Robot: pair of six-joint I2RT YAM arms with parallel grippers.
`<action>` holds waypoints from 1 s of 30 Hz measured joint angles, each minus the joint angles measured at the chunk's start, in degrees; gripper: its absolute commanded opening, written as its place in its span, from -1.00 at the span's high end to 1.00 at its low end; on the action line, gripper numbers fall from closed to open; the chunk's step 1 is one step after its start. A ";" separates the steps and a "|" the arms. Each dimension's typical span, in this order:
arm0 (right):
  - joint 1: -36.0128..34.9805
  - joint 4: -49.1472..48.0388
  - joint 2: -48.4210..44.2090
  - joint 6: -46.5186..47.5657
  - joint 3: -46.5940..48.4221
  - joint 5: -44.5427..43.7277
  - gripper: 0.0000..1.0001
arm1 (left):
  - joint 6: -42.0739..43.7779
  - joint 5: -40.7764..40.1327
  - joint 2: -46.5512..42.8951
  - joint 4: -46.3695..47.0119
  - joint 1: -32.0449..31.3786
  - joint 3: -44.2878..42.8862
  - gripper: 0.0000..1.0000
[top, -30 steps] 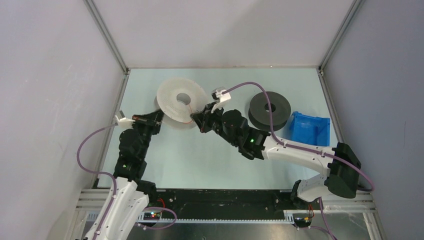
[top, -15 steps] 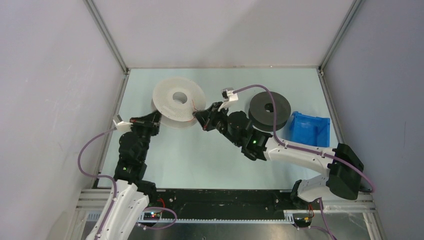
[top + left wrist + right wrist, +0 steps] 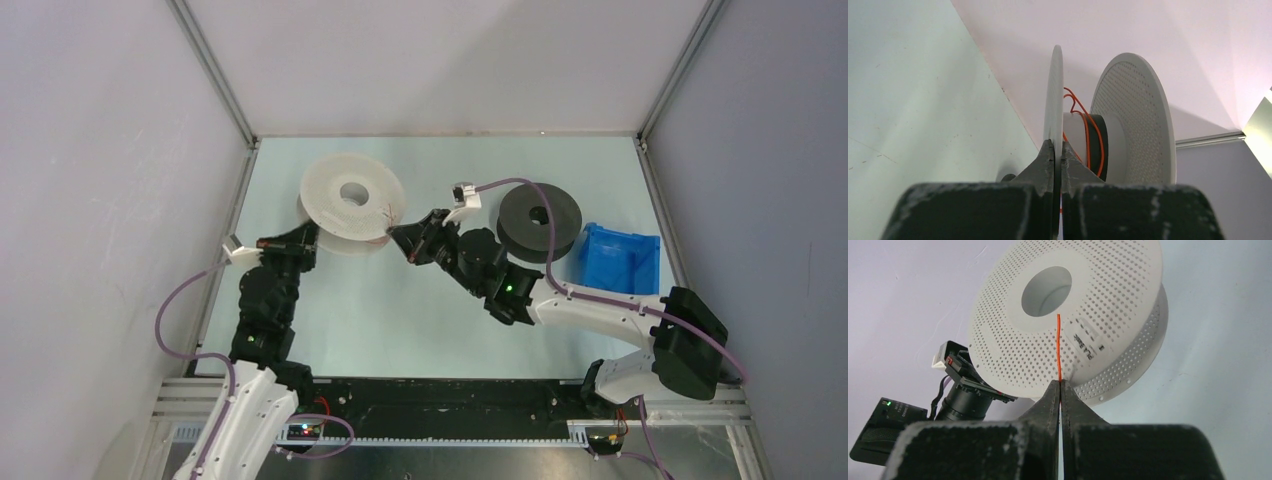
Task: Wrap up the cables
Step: Wrap the cable around the cable reel.
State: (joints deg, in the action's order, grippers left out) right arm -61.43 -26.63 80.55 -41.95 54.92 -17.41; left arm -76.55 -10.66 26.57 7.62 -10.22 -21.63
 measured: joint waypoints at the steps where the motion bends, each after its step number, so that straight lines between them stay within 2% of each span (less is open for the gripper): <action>1: 0.04 -0.20 0.00 -0.46 -0.15 -0.04 1.00 | -0.02 -0.15 0.00 0.20 0.00 0.13 1.00; 11: 0.37 1.66 0.46 -4.44 -4.02 -0.04 1.00 | -4.28 -0.76 -1.51 7.08 0.00 0.20 1.00; 30: 3.65 -0.72 -2.45 -1.03 -4.92 2.89 1.00 | -1.05 5.31 1.36 8.66 0.00 1.36 1.00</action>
State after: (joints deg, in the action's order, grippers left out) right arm -57.78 -27.35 78.11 -42.98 50.00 -14.52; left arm -77.60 -5.34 27.92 16.27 -10.22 -20.27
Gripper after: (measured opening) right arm 0.009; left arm 0.023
